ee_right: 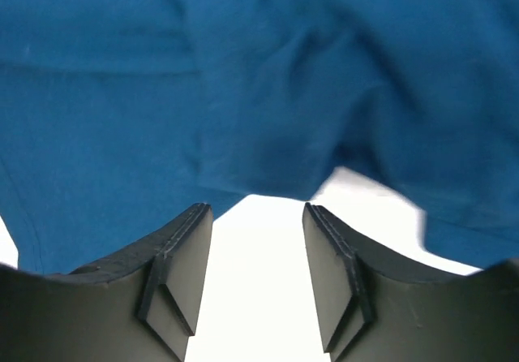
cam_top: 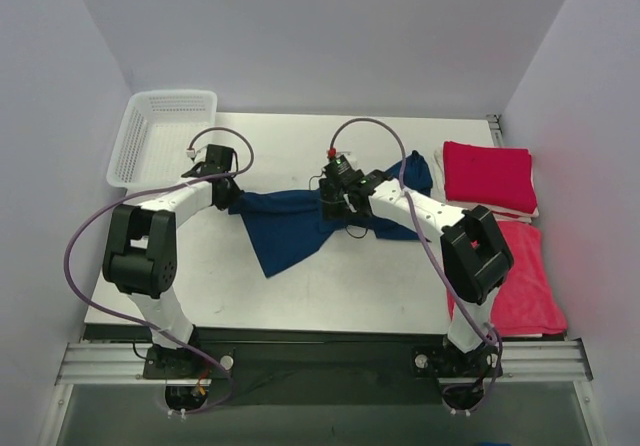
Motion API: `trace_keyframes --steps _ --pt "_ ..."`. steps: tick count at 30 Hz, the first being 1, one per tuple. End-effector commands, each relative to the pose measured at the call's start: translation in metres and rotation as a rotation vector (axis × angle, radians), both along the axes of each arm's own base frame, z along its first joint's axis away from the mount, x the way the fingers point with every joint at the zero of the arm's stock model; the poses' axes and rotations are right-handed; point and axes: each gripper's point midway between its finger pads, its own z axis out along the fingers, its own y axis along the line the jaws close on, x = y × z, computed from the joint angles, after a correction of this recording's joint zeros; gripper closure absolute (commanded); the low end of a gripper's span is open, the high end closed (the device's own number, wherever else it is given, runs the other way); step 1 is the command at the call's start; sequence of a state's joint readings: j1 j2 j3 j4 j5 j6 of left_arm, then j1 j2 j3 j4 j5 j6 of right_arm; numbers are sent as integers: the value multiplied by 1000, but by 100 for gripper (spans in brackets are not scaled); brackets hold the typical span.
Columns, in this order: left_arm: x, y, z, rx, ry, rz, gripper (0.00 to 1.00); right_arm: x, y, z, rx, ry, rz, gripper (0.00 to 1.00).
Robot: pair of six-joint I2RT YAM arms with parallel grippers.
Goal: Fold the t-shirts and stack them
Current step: Flatten out the tshirt
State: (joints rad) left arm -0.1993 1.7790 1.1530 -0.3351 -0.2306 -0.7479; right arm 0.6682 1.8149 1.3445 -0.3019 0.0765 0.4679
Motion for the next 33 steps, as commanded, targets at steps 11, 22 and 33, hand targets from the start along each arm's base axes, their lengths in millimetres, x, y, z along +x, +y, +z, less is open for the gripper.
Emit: trace_keyframes --steps 11,22,33 --pt "15 2 5 -19 -44 -6 100 -4 47 -19 13 42 89 45" --pt "11 6 0 -24 -29 0 100 -3 45 -42 -33 78 84 46" --pt "10 11 -1 -24 -25 13 100 -16 29 -64 -101 132 62 58"
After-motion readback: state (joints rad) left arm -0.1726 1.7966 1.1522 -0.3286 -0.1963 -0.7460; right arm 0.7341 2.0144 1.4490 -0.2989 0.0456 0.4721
